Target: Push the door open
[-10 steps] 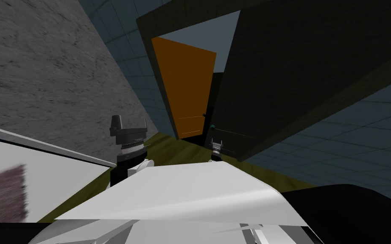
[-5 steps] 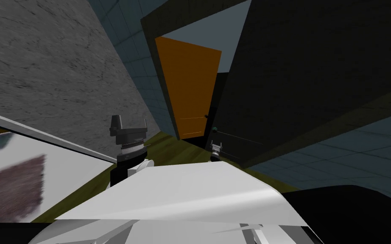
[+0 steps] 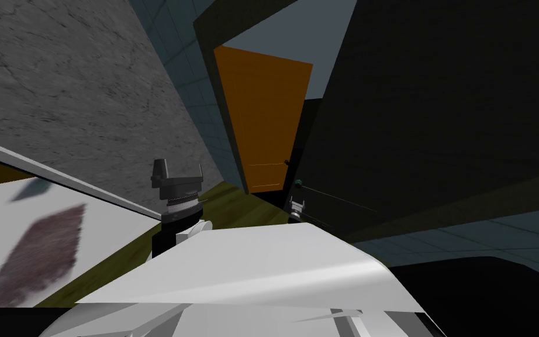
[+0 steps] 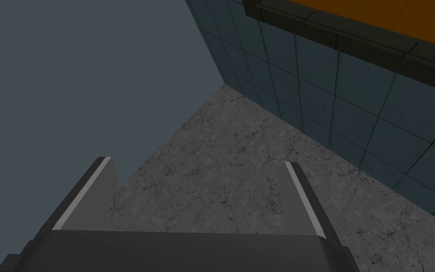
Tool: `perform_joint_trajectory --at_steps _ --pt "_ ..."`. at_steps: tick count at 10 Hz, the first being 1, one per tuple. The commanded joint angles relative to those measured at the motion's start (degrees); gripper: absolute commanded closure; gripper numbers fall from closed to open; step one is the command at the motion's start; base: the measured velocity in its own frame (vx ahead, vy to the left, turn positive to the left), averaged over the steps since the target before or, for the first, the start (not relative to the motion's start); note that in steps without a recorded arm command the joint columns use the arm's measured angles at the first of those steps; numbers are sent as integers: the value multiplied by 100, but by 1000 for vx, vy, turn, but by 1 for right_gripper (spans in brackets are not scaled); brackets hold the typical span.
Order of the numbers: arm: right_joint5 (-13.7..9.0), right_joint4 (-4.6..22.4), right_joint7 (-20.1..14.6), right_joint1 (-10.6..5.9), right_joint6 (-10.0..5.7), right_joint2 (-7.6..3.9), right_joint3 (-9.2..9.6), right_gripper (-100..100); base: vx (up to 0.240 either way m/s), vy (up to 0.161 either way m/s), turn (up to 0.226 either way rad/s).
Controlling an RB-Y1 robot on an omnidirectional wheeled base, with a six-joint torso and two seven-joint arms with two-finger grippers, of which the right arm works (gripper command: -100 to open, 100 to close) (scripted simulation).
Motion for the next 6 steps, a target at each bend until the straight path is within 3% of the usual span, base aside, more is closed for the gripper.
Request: perform_joint_trajectory --at_steps 1,3,4,5,6 --pt "-97 181 -116 -53 -65 53 5 -100 99 -72 101" --pt "-190 353 -220 -93 -131 130 16 -100 84 -78 102" --pt "-163 270 -166 -71 -93 112 11 -100 36 -33 19" --pt "-180 300 -194 -91 -90 -81 -10 -100 103 -51 12" --pt "-183 307 -200 -97 -88 -121 -17 -100 135 -83 20"
